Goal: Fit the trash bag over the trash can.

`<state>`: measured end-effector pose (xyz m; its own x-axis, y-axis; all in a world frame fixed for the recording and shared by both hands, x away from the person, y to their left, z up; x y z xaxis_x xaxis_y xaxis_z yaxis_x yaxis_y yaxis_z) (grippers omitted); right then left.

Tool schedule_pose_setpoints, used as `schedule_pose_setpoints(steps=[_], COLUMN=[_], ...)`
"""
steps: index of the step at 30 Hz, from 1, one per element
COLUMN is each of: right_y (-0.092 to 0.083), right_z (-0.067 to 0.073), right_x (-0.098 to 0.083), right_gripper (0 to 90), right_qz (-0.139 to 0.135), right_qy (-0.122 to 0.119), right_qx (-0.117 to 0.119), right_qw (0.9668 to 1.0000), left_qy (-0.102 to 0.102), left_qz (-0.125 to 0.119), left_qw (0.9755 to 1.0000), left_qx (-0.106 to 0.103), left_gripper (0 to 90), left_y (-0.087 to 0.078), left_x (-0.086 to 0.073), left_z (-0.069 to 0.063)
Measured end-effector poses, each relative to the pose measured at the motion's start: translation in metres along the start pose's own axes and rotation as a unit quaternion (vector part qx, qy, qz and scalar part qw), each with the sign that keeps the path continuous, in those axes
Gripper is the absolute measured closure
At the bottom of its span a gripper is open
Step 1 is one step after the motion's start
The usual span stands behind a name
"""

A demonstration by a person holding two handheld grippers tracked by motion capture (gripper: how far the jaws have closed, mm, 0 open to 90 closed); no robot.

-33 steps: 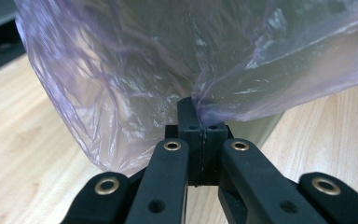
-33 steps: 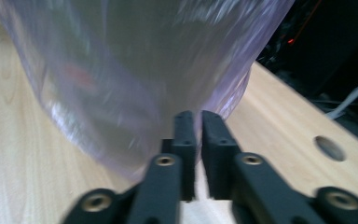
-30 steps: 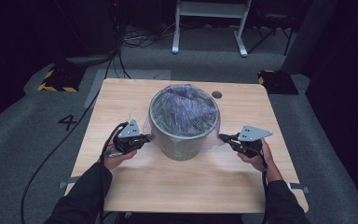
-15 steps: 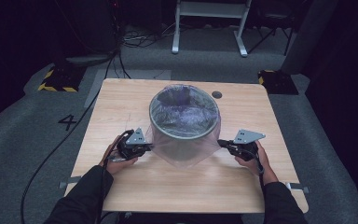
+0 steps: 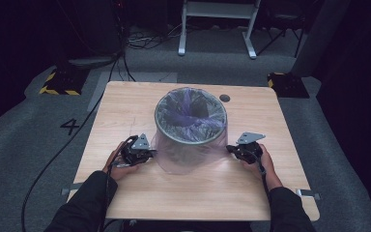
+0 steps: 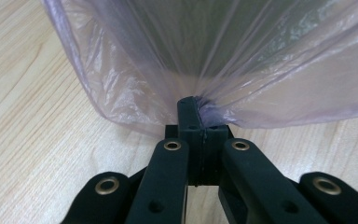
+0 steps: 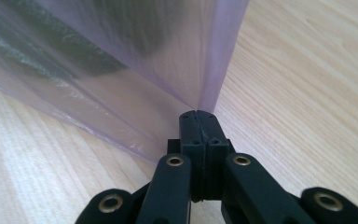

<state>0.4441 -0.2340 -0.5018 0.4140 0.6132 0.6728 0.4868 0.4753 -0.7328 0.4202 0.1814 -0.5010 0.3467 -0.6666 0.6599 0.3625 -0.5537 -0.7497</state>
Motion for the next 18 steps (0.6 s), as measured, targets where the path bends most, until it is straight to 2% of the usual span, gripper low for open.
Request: schedule_pose_setpoints(steps=[4,5,7,8,11,12,14,16,18], right_y=[-0.001,-0.001,-0.002,-0.002,-0.003,-0.003,-0.005,-0.007,-0.009], right_z=[-0.004,-0.005,-0.006,-0.007,-0.008,-0.009,-0.01,-0.011,-0.012], right_x=[-0.005,-0.006,-0.008,-0.008,-0.01,-0.011,-0.012,-0.014,-0.014], right_gripper=[90.0,90.0,90.0,90.0,90.0,90.0,90.0,90.0,87.8], right_qz=[-0.003,-0.007,-0.007,-0.009,-0.012,-0.013,-0.016,-0.024,-0.028], right_qy=[0.017,0.018,0.025,0.029,0.035,0.036,0.039,0.042,0.046], right_qx=[0.001,0.002,0.002,0.004,0.007,0.009,0.01,0.019,0.016], right_qw=[0.9999,0.9998,0.9997,0.9995,0.9993,0.9992,0.999,0.9987,0.9984], left_qy=[-0.017,-0.021,-0.034,-0.035,-0.055,-0.06,-0.057,-0.076,-0.08], left_qz=[-0.008,-0.012,-0.023,-0.027,-0.036,-0.035,-0.032,-0.035,-0.044], left_qw=[0.9998,0.9997,0.999,0.999,0.9978,0.9976,0.9978,0.9964,0.9957], left_qx=[-0.004,-0.003,-0.017,-0.012,-0.01,-0.003,0.007,0.009,0.014], left_gripper=[89.4,87.4,84.8,81.0,59.0,50.6,38.2,22.4,15.4], left_y=[-0.002,-0.002,-0.003,-0.003,-0.007,-0.008,-0.012,-0.016,-0.021], left_x=[-0.005,-0.005,-0.008,-0.009,-0.013,-0.013,-0.014,-0.015,-0.018], left_z=[0.002,0.002,0.003,0.003,0.001,0.0,-0.003,-0.005,-0.009])
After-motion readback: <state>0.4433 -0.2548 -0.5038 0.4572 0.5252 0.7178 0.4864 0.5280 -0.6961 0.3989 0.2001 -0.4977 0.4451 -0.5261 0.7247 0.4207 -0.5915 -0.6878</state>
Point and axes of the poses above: each handheld gripper's, and its own axes: y roughly forward along the jaws, x roughly out of its top, z roughly to its left, the point moved 1 cm from there along y, roughly forward along the jaws, and after that the axes turned 5 degrees about z, right-handed, at the moved point
